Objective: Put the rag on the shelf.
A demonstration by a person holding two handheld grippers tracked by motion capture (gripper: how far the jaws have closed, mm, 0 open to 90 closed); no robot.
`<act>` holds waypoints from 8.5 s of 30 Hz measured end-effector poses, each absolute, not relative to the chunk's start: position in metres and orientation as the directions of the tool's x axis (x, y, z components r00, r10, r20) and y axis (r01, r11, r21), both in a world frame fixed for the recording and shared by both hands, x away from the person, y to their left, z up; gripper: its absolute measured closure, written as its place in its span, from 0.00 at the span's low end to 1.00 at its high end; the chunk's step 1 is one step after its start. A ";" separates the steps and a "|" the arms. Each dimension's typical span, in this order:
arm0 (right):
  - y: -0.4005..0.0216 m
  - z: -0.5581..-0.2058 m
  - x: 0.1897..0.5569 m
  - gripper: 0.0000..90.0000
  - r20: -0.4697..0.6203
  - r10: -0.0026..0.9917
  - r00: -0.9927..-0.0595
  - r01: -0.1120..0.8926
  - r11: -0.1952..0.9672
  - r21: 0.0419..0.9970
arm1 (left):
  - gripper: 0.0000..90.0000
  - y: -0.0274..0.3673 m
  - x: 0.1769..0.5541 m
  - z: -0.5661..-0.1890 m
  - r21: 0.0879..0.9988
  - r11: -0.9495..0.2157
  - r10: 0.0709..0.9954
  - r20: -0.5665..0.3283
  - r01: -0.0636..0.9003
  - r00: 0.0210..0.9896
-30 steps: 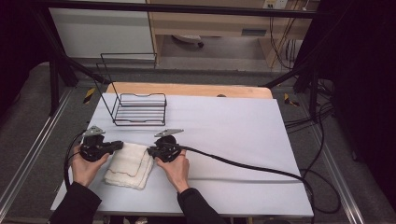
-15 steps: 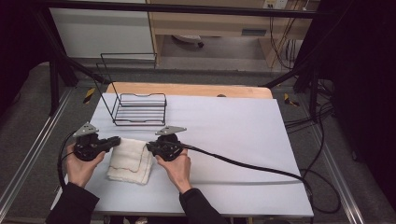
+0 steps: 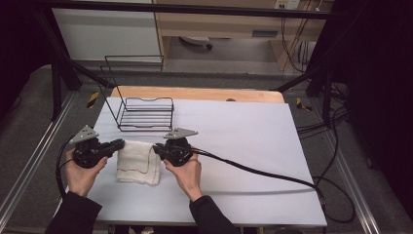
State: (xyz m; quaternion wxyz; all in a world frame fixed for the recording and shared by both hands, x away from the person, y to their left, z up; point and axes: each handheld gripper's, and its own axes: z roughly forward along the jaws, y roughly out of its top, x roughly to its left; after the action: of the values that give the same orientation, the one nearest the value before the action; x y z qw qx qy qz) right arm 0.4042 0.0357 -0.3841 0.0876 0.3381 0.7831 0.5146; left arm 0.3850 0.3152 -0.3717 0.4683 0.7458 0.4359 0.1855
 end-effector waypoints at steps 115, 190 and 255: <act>0.036 -0.232 0.435 0.94 -0.027 0.664 -0.747 0.008 0.050 0.999 | 0.94 0.316 0.405 -0.238 0.996 0.072 0.853 -0.089 0.054 0.514; 0.060 -0.151 0.500 0.94 -0.041 0.703 -0.710 -0.048 0.010 0.999 | 0.94 0.324 0.480 -0.158 0.995 0.089 0.891 -0.062 -0.039 0.450; 0.065 -0.195 0.525 0.94 -0.039 0.714 -0.699 0.077 0.130 0.989 | 0.94 0.329 0.500 -0.218 0.998 0.039 0.885 -0.057 0.048 0.463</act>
State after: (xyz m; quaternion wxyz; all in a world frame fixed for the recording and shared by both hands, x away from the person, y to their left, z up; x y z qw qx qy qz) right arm 0.5254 0.0652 -0.1951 0.2669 0.2817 0.7025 0.5965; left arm 0.4999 0.3289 -0.2181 0.6078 0.6017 0.3873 0.3443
